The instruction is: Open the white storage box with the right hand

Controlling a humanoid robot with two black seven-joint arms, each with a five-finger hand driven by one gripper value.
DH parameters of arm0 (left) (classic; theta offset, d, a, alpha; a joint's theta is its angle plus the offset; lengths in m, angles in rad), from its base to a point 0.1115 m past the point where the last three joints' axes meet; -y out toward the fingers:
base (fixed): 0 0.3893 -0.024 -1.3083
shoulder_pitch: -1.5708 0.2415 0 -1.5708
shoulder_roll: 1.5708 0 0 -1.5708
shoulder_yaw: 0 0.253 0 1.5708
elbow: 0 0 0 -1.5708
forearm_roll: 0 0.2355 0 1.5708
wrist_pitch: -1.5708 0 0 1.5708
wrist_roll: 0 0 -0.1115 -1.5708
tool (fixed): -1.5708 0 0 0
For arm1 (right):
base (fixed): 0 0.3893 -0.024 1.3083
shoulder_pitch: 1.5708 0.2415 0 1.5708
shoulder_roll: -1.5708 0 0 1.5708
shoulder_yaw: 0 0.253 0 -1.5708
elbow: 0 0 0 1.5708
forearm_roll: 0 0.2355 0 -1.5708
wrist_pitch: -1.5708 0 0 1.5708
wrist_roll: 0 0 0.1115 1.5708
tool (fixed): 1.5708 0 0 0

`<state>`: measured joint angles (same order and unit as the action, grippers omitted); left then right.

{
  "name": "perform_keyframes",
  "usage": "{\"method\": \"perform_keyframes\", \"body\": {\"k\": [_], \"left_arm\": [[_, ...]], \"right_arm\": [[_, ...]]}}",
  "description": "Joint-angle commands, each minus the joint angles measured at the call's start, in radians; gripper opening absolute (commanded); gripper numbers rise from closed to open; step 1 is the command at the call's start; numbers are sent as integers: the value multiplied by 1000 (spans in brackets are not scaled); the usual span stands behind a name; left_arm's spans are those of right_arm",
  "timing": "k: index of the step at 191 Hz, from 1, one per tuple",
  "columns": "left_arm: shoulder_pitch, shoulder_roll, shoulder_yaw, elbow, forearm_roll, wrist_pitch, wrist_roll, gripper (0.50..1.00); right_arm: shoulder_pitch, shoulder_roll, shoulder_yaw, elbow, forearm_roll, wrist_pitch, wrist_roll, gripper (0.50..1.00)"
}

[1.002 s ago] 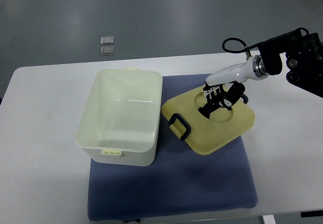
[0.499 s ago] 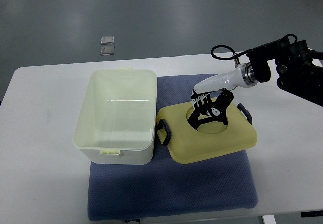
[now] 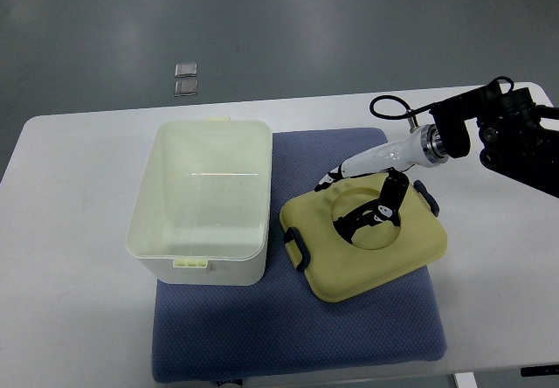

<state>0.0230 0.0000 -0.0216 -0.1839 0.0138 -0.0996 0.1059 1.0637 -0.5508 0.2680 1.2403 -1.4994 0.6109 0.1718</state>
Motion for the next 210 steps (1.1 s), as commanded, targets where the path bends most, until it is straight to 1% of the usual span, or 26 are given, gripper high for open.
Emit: {"method": "perform_keyframes", "body": {"k": [1,27,56,80,91,93,103,112,118,135,145,154,164,177,197,210], "left_arm": [[0,0,0,0,0,0,0,1000],[0,0,0,0,0,0,0,1000],[0,0,0,0,0,0,0,1000],[0,0,0,-2,0,0,0,1000],[0,0,2,-2,0,0,0,1000],[0,0,2,-2,0,0,0,1000],[0,0,2,-2,0,0,0,1000],[0,0,3,-2,0,0,0,1000],[0,0,3,-2,0,-2,0,1000],[0,0,2,-3,0,-2,0,1000],[0,0,2,-5,0,-3,0,1000],[0,0,2,-5,0,-3,0,1000],[0,0,2,-5,0,-3,0,1000],[0,0,2,-5,0,-3,0,1000],[0,0,2,-5,0,-3,0,1000],[0,0,2,-5,0,-3,0,1000]], "right_arm": [[1,-1,19,-8,8,0,0,924],[-1,-1,89,-31,42,0,-2,924],[1,8,197,-143,182,0,-3,924],[-13,43,324,-246,410,0,-3,924],[-37,60,376,-297,580,-17,-5,924],[-37,60,376,-297,581,-17,-5,924],[-59,83,410,-335,732,-45,-8,924],[-88,104,428,-360,884,-89,-8,924],[-102,114,433,-361,944,-111,-6,924],[-166,149,485,-360,1198,-220,2,924],[-202,184,531,-361,1323,-261,2,924],[-228,218,574,-367,1410,-284,3,924],[-260,261,632,-375,1501,-303,3,924],[-294,299,691,-389,1561,-319,3,924],[-335,350,724,-410,1581,-321,3,924],[-357,365,726,-418,1584,-316,3,924]]}}
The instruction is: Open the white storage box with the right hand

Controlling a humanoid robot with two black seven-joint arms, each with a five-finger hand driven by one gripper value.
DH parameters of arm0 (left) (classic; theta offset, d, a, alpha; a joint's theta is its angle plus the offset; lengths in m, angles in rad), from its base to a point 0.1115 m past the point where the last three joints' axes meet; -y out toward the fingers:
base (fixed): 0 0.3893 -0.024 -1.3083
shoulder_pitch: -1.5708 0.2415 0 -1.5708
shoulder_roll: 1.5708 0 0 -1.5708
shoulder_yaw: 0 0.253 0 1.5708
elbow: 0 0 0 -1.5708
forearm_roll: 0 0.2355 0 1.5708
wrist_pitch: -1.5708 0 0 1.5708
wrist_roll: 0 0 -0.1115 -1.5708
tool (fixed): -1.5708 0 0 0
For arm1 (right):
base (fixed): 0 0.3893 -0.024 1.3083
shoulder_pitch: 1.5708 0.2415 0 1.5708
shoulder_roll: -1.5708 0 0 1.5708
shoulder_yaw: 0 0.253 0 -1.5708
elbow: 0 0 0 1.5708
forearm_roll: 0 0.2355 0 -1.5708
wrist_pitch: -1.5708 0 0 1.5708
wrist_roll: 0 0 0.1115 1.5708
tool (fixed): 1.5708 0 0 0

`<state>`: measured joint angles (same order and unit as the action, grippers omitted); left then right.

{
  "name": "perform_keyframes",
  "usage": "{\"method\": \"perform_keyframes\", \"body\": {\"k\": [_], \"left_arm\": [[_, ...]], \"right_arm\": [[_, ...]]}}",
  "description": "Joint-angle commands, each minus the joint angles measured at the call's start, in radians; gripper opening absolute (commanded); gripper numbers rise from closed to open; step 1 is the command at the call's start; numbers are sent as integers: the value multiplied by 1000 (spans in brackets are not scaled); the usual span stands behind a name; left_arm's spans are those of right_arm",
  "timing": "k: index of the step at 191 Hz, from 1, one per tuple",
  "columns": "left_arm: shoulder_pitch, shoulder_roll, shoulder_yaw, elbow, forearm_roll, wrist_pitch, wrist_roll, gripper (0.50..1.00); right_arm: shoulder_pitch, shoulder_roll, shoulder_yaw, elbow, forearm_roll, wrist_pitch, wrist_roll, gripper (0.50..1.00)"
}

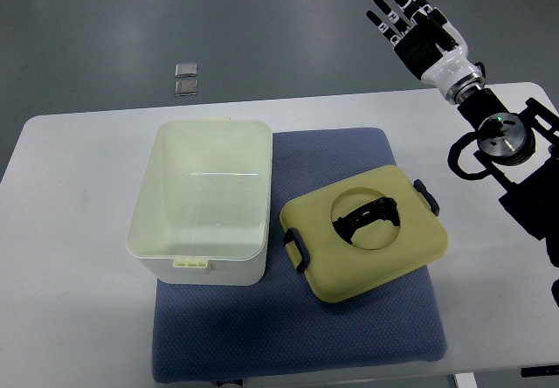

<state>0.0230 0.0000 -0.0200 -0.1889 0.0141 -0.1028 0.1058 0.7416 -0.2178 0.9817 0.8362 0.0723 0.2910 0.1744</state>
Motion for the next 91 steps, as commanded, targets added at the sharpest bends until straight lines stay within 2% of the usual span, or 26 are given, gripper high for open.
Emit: {"method": "perform_keyframes", "body": {"k": [1,44,91], "left_arm": [[0,0,0,-1,0,0,0,1000],[0,0,0,-1,0,-1,0,1000],[0,0,0,-1,0,-1,0,1000]], "right_arm": [[-37,34,11,-16,12,4,0,926],[-50,35,12,-131,9,17,0,924],[-48,29,14,-161,14,42,10,924]]}}
